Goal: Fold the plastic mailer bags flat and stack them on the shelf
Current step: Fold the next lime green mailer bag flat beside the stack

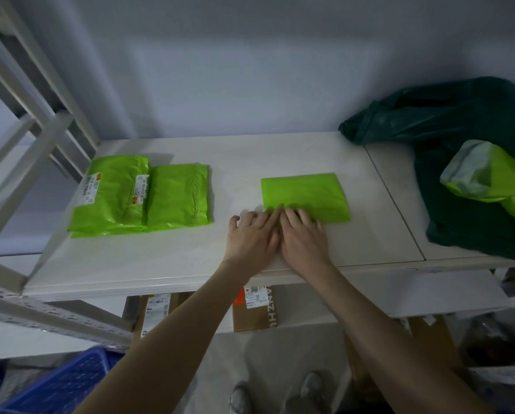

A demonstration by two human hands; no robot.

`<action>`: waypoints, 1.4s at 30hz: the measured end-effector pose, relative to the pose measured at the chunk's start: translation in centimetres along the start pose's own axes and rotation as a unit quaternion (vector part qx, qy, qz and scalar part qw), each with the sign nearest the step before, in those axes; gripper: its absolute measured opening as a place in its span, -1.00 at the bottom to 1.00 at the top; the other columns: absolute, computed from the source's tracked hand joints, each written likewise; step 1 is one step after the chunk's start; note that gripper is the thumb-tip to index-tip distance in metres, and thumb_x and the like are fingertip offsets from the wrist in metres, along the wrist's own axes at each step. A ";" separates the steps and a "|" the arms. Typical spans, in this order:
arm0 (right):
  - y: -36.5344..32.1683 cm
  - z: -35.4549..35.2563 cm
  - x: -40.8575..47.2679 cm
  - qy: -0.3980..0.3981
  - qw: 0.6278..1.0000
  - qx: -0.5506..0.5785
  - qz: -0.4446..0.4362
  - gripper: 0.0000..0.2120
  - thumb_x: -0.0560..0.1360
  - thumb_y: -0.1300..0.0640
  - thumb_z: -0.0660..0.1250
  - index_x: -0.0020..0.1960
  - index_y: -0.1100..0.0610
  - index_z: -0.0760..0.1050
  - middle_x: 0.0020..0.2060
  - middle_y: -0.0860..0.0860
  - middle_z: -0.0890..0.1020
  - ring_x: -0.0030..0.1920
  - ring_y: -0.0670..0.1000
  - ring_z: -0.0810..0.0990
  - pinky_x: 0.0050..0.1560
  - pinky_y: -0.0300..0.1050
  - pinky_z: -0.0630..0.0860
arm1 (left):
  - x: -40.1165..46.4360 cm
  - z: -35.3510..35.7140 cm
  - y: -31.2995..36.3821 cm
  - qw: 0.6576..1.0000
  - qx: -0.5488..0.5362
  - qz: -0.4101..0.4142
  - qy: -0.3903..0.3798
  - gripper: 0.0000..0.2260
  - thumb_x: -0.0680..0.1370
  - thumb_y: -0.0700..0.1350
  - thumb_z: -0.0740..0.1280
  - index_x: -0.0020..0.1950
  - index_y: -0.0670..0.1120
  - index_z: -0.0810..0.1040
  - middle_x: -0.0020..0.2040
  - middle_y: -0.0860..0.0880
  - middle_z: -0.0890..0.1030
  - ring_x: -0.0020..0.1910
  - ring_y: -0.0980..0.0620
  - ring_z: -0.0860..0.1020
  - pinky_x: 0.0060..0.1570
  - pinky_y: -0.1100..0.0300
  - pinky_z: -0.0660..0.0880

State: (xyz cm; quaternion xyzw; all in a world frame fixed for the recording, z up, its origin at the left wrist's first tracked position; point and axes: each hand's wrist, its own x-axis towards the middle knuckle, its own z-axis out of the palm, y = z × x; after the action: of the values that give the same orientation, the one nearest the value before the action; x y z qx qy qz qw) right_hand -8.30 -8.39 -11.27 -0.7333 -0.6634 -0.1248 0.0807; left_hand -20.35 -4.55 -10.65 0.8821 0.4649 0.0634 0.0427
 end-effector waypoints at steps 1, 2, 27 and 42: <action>0.2 0.0 0.0 0.003 1.000 -0.001 0.003 -0.65 0.42 0.06 0.12 0.07 0.13 0.57 -0.04 -0.04 0.60 -0.05 0.03 0.56 -0.20 -0.13 0.46 | 0.1 -0.1 0.1 1.000 -0.002 -0.004 -0.009 -0.34 0.46 0.15 -0.31 0.50 0.06 0.19 0.41 0.09 0.38 0.33 0.00 0.34 0.29 -0.08 0.16; 0.5 0.0 0.0 0.005 1.000 0.000 0.006 -0.66 0.43 0.05 0.11 0.04 0.13 0.57 -0.04 -0.03 0.60 -0.05 0.04 0.56 -0.21 -0.12 0.46 | 0.1 -0.1 0.2 1.000 -0.004 -0.009 -0.019 -0.30 0.44 0.15 -0.35 0.50 0.05 0.18 0.42 0.09 0.34 0.35 0.01 0.30 0.31 -0.07 0.12; 5.6 -0.8 -1.0 -0.019 0.994 0.048 0.101 -0.58 0.49 0.02 0.03 0.04 0.22 0.58 -0.05 0.13 0.59 -0.05 0.20 0.53 -0.25 0.02 0.51 | 0.4 -0.6 1.4 0.999 0.013 -0.027 0.009 -0.24 0.42 0.18 -0.36 0.38 -0.06 0.37 0.27 0.01 0.46 0.25 -0.09 0.38 0.28 -0.07 0.15; 8.0 -0.7 -2.5 -0.067 0.977 0.118 0.162 -0.63 0.55 0.14 0.16 0.26 0.36 0.37 0.22 0.23 0.45 0.21 0.21 0.39 0.16 0.06 0.37 | 1.1 -0.1 1.8 0.998 -0.012 -0.067 0.014 -0.56 0.61 0.10 -0.08 0.25 -0.05 0.48 0.27 -0.07 0.44 0.23 -0.13 0.39 0.21 -0.04 0.25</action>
State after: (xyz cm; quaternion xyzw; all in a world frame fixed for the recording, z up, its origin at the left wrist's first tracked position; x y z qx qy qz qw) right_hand -0.62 -11.84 -10.96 -0.8233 -0.5496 0.0182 0.1409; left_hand -18.34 -4.67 -10.24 0.8475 0.5225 0.0785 0.0512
